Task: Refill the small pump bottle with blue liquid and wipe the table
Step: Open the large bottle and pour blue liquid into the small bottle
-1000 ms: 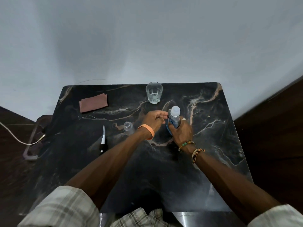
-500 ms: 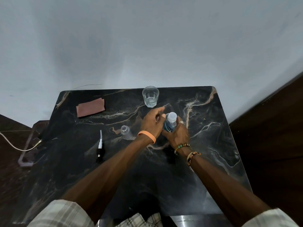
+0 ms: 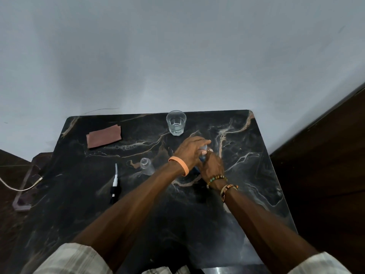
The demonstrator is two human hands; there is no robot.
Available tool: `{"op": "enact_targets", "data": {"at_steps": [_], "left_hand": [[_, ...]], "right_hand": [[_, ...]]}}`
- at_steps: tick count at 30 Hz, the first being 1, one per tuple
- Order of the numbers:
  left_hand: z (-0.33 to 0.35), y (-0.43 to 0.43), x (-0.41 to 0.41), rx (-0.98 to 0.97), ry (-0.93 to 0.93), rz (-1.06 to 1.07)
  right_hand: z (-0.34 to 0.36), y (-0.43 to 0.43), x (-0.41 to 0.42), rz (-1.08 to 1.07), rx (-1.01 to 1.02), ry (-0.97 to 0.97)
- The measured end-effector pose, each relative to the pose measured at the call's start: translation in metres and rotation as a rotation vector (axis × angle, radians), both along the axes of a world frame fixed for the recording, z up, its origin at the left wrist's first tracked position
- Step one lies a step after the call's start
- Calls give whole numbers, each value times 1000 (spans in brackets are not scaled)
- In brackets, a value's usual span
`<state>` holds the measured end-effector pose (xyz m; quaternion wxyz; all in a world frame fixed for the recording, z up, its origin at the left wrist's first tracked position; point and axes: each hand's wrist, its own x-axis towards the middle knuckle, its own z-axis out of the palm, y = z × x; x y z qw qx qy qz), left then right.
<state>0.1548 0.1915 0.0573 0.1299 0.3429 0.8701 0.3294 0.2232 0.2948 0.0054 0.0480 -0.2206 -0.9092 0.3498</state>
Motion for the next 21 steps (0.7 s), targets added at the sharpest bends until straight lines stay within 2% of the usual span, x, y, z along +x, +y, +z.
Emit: {"op": "enact_targets", "data": {"at_steps": [6,9,13,17,21], "left_hand": [[-5,-1,-8,-12,102,144],[-6,-4,-4,44,107,23],[-9,-1,-4,40,151,-80],[-11,0,-9,3,120,67],[-13,0,-4,147,103,80]], "right_hand": [[3,-5,4,-24,-22,25],[3,-6,5,6,-27,55],[2,-4,4,-11,-10,-12],[2,-5,4,-14,-47,20],[2,-4,5,-5,-35,11]]}}
